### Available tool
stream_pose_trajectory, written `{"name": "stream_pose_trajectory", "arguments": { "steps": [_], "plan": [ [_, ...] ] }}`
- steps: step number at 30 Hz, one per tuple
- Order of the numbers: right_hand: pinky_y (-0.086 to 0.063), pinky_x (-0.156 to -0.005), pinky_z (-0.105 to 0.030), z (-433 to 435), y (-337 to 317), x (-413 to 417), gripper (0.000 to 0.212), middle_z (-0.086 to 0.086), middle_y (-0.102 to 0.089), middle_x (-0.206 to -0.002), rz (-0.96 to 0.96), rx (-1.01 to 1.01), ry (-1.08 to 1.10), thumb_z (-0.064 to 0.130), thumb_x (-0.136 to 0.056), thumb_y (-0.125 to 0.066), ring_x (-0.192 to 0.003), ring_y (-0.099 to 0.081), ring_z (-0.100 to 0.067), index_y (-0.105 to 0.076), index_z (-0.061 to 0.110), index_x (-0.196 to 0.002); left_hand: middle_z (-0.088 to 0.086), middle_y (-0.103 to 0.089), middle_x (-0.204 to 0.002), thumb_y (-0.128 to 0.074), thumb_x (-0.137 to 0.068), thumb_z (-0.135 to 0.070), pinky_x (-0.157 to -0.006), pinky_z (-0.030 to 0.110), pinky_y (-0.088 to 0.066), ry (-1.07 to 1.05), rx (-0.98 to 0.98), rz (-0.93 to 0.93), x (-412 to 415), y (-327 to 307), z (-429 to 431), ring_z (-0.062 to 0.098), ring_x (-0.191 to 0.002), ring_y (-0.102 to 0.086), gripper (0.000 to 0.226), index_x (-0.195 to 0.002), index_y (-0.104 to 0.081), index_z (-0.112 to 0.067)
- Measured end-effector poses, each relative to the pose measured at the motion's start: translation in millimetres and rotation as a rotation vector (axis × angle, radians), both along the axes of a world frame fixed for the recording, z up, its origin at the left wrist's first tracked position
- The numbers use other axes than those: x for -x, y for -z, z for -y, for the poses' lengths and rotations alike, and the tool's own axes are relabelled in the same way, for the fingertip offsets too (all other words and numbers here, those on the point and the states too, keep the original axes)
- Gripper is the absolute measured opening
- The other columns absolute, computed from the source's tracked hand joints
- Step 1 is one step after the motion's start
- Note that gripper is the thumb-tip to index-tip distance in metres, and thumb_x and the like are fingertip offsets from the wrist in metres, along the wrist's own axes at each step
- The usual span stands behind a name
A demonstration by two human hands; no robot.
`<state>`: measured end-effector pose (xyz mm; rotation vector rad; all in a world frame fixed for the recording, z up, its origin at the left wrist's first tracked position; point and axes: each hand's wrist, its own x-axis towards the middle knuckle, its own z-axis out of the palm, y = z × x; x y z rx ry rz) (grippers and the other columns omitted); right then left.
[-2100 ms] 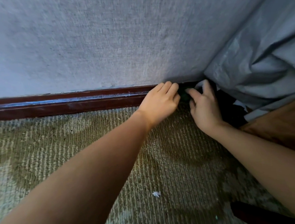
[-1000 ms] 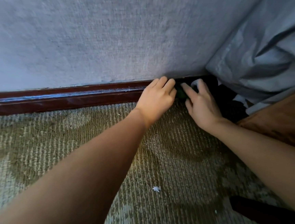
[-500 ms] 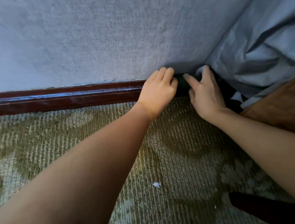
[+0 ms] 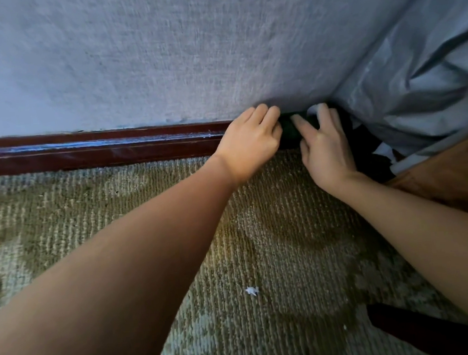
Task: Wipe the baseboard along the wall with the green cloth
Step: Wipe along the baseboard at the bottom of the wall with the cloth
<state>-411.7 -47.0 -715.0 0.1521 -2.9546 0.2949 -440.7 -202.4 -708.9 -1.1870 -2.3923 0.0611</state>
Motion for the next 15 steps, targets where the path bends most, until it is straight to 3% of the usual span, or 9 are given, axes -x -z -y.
{"name": "stream_pose_trajectory", "arguments": {
  "steps": [5, 10, 15],
  "plan": [
    [-0.037, -0.093, -0.038, 8.2, -4.4, -1.0, 0.042, -0.024, -0.046, -0.116, 0.000, 0.032, 0.007, -0.005, -0.083, -0.050, -0.107, -0.042, -0.037, -0.055, 0.002, -0.124, 0.005, -0.067, -0.077, -0.028, -0.073, -0.005, -0.058, 0.024, -0.047, 0.002, -0.005, 0.021, -3.6, -4.8, 5.1, 0.020, -0.068, -0.064, 0.044, -0.072, -0.072, -0.008],
    [-0.040, -0.089, -0.045, 15.3, -4.8, -8.2, 0.040, -0.023, -0.045, -0.114, 0.052, 0.035, -0.043, -0.003, -0.084, -0.050, -0.107, -0.042, -0.035, -0.057, 0.006, -0.123, 0.004, -0.065, -0.075, -0.035, -0.073, -0.007, -0.059, 0.025, -0.047, -0.043, 0.041, 0.070, -9.1, 0.1, 12.8, 0.020, -0.067, -0.063, 0.036, -0.071, -0.071, -0.009],
    [-0.039, -0.089, -0.042, 31.8, 0.9, -15.5, 0.041, -0.019, -0.042, -0.117, 0.064, 0.072, 0.005, 0.001, -0.087, -0.049, -0.108, -0.039, -0.032, -0.055, 0.011, -0.126, 0.006, -0.066, -0.077, -0.041, -0.073, -0.004, -0.060, 0.026, -0.048, -0.052, 0.071, 0.043, -12.8, 4.2, 25.9, 0.021, -0.068, -0.063, 0.031, -0.072, -0.071, -0.007]
  ]
}}
